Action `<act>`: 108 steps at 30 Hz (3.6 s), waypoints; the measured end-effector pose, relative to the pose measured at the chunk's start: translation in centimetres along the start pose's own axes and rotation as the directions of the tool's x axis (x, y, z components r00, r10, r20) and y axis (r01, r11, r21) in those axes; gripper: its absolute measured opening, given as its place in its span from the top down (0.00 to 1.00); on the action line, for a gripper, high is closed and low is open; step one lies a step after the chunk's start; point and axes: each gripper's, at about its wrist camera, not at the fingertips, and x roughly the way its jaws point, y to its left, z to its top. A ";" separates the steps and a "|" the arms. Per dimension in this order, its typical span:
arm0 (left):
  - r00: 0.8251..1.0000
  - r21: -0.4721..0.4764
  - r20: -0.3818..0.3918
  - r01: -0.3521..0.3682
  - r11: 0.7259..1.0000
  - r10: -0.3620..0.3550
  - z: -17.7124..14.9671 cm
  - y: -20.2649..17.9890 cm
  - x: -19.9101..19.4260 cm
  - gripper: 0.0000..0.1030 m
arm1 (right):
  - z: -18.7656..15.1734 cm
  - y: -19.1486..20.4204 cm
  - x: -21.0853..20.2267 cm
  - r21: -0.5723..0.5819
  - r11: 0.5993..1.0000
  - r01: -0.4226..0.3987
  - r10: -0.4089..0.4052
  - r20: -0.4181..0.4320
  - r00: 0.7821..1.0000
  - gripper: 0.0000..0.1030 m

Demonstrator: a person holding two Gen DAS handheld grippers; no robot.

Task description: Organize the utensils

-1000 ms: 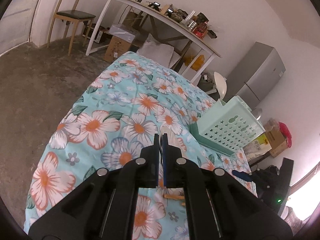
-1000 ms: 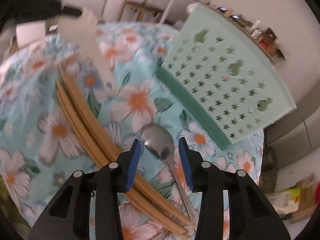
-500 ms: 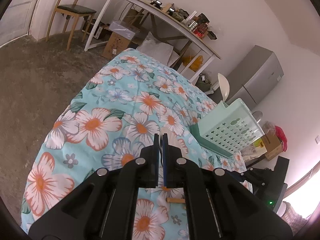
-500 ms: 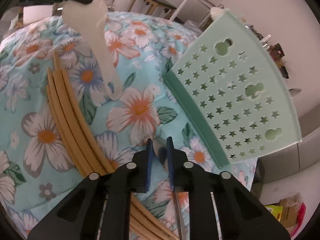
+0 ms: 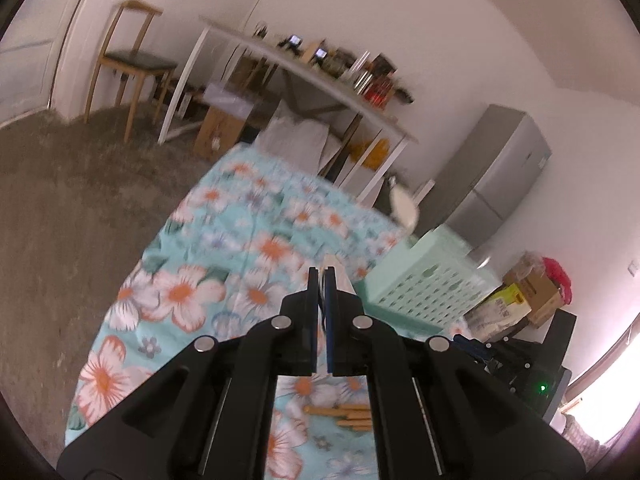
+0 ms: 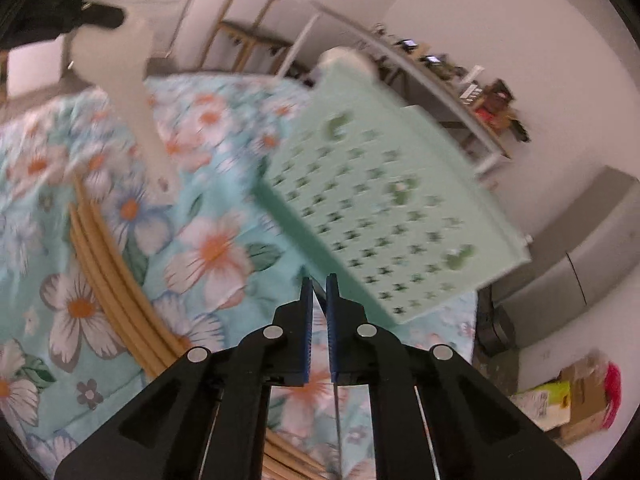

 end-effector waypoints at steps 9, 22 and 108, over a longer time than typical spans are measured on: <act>0.980 0.105 0.132 0.135 0.985 -0.149 3.8 -5.9 -3.7 0.98 | -0.6 -5.1 -4.7 0.226 0.974 0.032 -0.062 0.127 0.990 0.97; 0.957 0.283 0.136 0.209 0.936 -0.255 6.9 -17.5 1.8 0.98 | -3.9 -9.7 -8.2 0.444 0.896 -0.026 -0.097 0.252 0.963 0.98; 0.992 -0.027 -0.123 0.023 0.999 -0.026 -6.1 2.3 5.0 0.34 | 4.3 6.2 5.5 -0.018 0.879 -0.477 0.456 -0.259 0.851 0.89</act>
